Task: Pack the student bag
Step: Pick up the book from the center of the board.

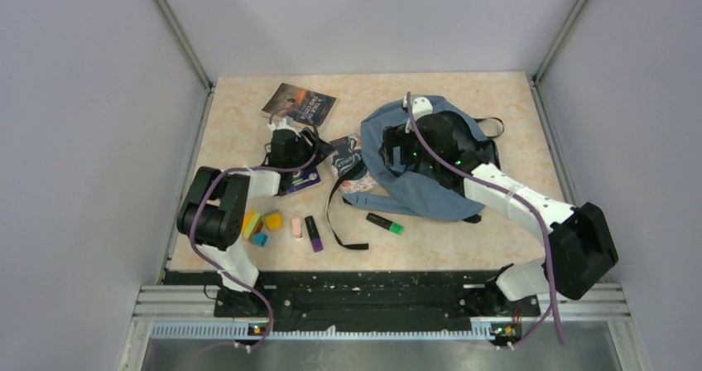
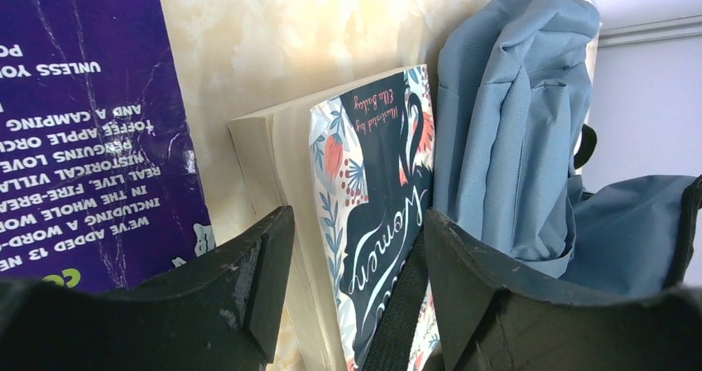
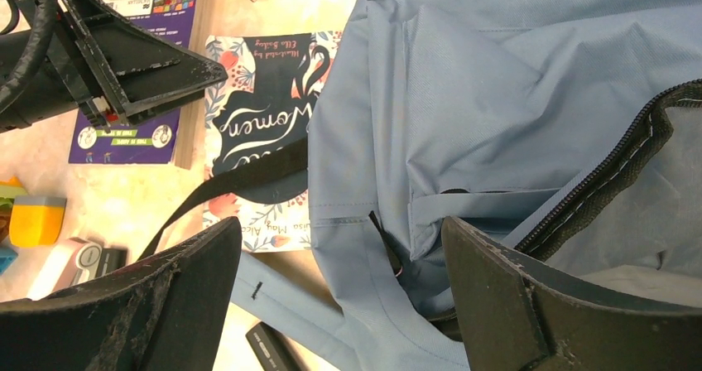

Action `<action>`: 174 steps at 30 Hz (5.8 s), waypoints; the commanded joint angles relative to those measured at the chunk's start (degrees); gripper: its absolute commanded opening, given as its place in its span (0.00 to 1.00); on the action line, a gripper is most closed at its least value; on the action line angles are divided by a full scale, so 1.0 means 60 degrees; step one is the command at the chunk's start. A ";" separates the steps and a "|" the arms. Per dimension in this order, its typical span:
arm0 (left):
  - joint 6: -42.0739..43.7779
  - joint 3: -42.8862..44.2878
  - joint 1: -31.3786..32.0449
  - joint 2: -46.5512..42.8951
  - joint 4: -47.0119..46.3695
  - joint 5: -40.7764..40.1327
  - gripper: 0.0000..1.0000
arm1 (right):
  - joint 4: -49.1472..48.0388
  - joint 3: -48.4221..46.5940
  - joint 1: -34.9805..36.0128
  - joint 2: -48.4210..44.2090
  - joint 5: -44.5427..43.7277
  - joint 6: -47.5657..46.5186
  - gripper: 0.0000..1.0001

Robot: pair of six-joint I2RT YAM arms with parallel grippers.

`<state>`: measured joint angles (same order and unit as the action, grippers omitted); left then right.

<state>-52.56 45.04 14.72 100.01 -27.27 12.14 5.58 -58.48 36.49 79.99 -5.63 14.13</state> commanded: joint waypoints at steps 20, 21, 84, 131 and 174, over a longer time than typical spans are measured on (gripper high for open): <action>-0.0206 -0.0283 0.0343 -0.0135 -0.1443 0.0064 0.59 | -0.0054 -0.0047 0.0085 0.0043 0.0222 0.0040 0.88; -0.0230 -0.0264 0.0331 -0.0042 -0.1547 0.0103 0.58 | -0.0052 -0.0056 0.0093 0.0043 0.0220 0.0048 0.88; 0.3213 0.0519 0.0326 -0.7845 -0.0573 0.3423 0.00 | -0.3873 0.1562 0.0027 -0.2001 0.4793 0.1550 0.99; 0.4319 -0.0399 0.1223 -0.8545 0.0983 0.1877 0.70 | -0.4846 0.2429 0.0407 -0.4341 0.5897 0.1536 0.00; 0.0881 -0.1178 0.1140 -0.7995 -0.3245 0.6841 0.00 | -0.6499 0.2557 0.0877 -0.3478 0.7597 0.1504 0.85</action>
<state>-46.17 36.84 21.47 54.57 -39.88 55.16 -28.05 -41.50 39.51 56.40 40.40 23.44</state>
